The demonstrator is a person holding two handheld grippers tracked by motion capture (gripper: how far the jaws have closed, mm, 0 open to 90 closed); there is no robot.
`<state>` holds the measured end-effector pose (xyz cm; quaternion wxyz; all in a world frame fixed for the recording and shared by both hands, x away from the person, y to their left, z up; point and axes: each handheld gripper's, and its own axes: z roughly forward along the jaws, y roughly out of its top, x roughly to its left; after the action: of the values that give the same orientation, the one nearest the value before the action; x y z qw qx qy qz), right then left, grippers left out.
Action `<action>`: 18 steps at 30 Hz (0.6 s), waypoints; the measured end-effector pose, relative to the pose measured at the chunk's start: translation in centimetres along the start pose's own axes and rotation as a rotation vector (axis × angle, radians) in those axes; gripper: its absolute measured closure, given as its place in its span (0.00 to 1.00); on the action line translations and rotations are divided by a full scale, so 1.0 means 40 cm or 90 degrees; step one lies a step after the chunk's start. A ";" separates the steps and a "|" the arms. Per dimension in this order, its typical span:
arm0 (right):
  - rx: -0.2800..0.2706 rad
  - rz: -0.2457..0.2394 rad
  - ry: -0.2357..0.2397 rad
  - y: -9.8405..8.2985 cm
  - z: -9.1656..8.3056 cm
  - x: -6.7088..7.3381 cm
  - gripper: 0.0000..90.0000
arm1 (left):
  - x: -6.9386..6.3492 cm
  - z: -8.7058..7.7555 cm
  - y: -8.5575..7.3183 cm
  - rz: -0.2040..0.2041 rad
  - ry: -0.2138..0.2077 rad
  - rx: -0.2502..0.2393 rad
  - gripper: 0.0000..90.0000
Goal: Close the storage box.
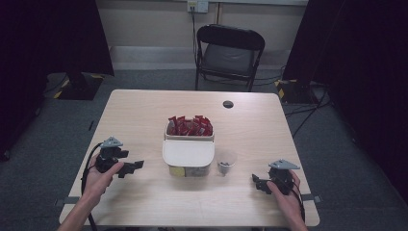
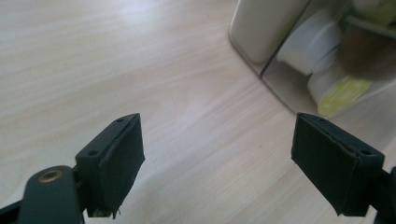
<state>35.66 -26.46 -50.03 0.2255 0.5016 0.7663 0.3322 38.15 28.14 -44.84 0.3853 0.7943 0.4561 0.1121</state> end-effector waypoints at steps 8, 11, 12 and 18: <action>0.000 0.000 0.000 0.000 0.000 0.000 0.15 | 0.008 0.027 -0.056 -0.008 0.011 0.035 0.18; 0.000 0.000 0.000 0.000 0.000 0.000 0.15 | 0.009 0.042 -0.081 -0.002 0.027 0.059 0.19; 0.000 0.000 0.000 0.000 0.000 0.000 0.15 | 0.010 0.046 -0.087 0.000 0.032 0.063 0.19; 0.000 0.000 0.000 0.000 0.000 0.000 0.15 | 0.002 0.062 -0.107 0.072 0.089 0.030 0.17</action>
<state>35.65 -26.46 -50.03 0.2257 0.5016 0.7663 0.3321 36.76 28.17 -49.60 0.3265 0.8179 0.4389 0.1781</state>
